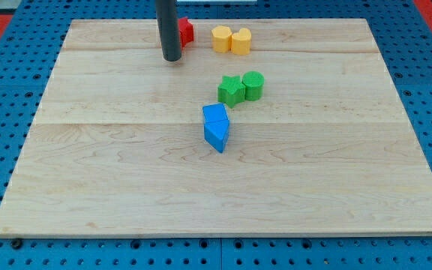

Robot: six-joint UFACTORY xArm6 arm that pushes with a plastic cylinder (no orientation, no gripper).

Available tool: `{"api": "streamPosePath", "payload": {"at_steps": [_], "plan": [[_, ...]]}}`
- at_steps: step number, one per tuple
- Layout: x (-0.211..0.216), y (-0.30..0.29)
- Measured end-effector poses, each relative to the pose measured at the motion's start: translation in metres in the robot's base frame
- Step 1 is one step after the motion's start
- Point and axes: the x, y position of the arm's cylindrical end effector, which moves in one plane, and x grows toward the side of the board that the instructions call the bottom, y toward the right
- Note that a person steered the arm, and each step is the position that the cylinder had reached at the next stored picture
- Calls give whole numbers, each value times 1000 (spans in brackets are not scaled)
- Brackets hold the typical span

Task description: Move the red star diagonally to the red circle

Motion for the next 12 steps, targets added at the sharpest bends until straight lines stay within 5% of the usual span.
{"api": "streamPosePath", "payload": {"at_steps": [3,5,6,8,10,12], "plan": [[-6,48],[84,-58],[81,-55],[39,-134],[-91,-63],[-74,22]]}}
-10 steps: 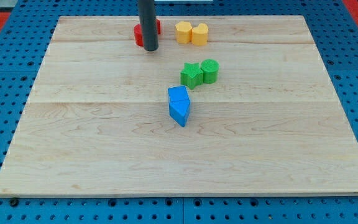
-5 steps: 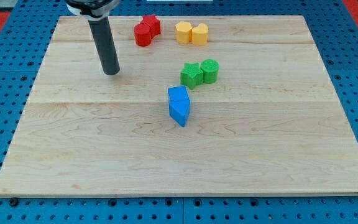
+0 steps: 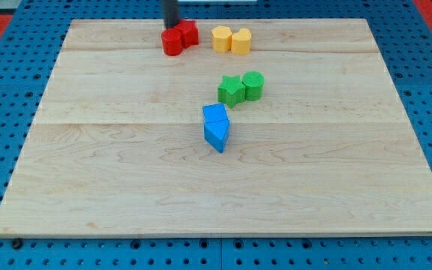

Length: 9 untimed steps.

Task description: Move the red star diagonally to the red circle

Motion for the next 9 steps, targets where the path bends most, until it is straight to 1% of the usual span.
{"api": "streamPosePath", "payload": {"at_steps": [1,2,3,4,5,6,7,9], "plan": [[9,11],[29,55],[21,43],[11,100],[39,105],[62,83],[31,68],[69,59]]}}
